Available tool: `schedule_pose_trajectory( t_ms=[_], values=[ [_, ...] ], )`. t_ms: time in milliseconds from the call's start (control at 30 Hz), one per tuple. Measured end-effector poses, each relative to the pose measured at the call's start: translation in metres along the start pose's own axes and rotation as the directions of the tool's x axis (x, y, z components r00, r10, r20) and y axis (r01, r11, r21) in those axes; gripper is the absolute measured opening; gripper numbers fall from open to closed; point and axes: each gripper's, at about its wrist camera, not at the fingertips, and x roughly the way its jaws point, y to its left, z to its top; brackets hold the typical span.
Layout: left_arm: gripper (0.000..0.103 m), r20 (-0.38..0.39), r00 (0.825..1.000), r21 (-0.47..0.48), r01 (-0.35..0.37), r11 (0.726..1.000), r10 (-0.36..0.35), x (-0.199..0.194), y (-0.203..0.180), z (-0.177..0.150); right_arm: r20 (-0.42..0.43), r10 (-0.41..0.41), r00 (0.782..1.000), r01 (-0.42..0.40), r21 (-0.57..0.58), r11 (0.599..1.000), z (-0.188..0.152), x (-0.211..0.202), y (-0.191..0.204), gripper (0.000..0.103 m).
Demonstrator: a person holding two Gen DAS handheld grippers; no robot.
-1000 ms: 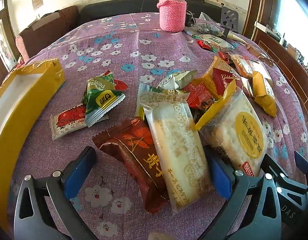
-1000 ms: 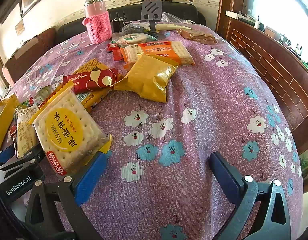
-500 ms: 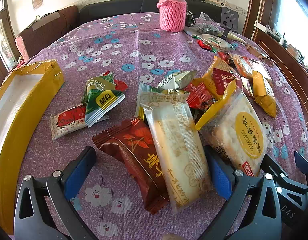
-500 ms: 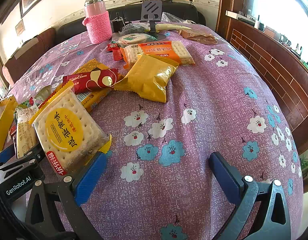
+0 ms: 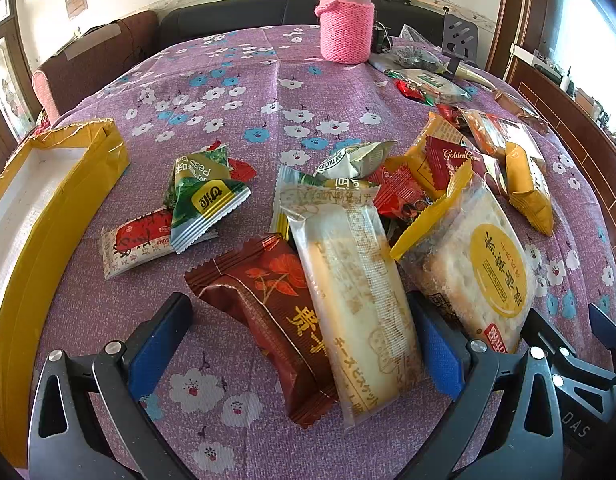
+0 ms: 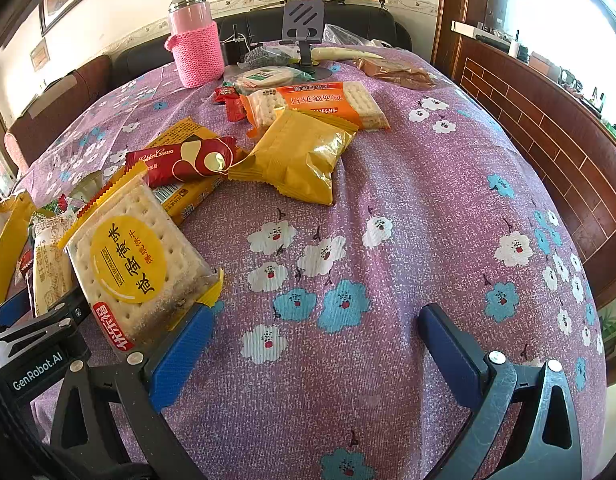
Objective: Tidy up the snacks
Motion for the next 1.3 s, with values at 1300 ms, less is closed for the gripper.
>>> schedule_pose_trajectory(
  t_ms=[1300],
  values=[
    [0.094,-0.042,0.983,0.046,0.183,0.982,-0.181,-0.021,0.015,-0.009,0.0,0.005,1.0,-0.005,0.003,1.0,0.0,0.0,0.0,0.103]
  ],
)
